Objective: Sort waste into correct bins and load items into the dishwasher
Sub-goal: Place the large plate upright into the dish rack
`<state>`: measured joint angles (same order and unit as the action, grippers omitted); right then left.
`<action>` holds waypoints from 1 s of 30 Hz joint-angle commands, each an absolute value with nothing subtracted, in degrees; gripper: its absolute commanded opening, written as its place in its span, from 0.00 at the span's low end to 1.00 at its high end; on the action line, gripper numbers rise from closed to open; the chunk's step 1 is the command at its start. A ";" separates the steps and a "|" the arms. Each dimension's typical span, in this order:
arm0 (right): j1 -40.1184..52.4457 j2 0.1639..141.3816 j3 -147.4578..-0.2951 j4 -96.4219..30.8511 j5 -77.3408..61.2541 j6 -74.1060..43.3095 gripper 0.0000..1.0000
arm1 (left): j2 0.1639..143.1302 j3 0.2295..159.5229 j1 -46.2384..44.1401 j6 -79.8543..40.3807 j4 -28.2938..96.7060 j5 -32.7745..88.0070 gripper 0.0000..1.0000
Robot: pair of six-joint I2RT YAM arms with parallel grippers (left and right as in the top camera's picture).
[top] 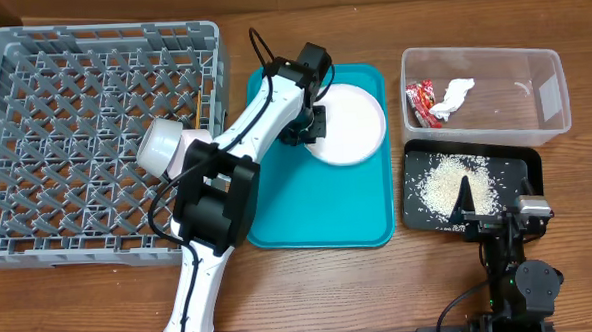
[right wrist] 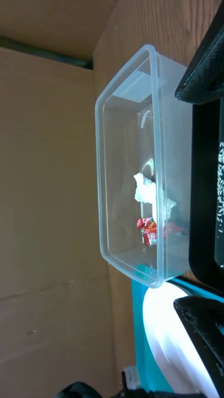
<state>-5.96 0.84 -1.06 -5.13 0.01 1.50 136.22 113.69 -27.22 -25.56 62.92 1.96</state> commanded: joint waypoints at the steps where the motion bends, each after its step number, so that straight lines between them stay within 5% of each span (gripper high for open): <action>1: -6.09 0.16 -0.45 -4.71 0.14 1.54 1.00 | 132.88 118.43 -26.50 -25.63 68.01 -1.58 0.04; 18: -6.09 0.16 -0.45 -4.71 0.14 1.54 1.00 | 109.14 131.46 -26.70 -31.64 96.84 -53.76 0.04; 30: -6.09 0.16 -0.45 -4.71 0.16 1.54 1.00 | 96.09 124.75 -25.43 -28.36 96.82 -64.99 0.04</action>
